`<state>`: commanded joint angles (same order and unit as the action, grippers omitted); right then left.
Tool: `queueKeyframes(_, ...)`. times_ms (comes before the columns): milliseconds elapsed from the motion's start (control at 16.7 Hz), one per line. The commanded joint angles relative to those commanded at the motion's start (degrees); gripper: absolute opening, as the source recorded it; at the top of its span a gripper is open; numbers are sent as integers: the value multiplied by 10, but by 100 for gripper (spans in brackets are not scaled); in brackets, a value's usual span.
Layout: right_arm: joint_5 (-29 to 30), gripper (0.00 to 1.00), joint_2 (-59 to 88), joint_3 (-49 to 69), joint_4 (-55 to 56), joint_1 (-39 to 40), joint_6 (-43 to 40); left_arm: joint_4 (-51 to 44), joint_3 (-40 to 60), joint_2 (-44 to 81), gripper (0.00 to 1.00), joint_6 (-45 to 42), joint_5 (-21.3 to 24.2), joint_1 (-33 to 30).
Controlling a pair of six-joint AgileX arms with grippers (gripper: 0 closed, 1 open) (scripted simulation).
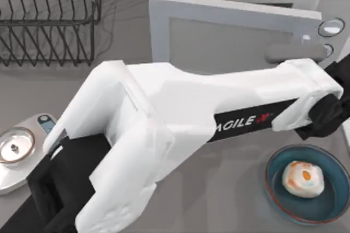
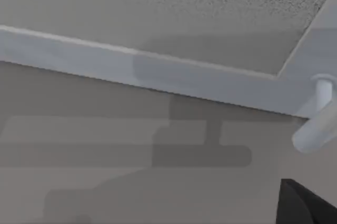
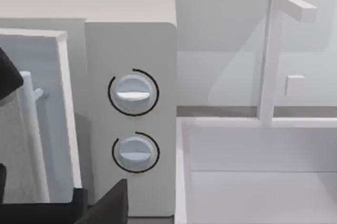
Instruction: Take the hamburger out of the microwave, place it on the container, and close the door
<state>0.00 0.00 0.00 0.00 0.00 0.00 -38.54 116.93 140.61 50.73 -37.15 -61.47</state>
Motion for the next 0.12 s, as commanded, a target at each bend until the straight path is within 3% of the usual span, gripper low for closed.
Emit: queueKeyframes(120,0,100,0,0,0,0,0,4,14,12,0,-13,6,13)
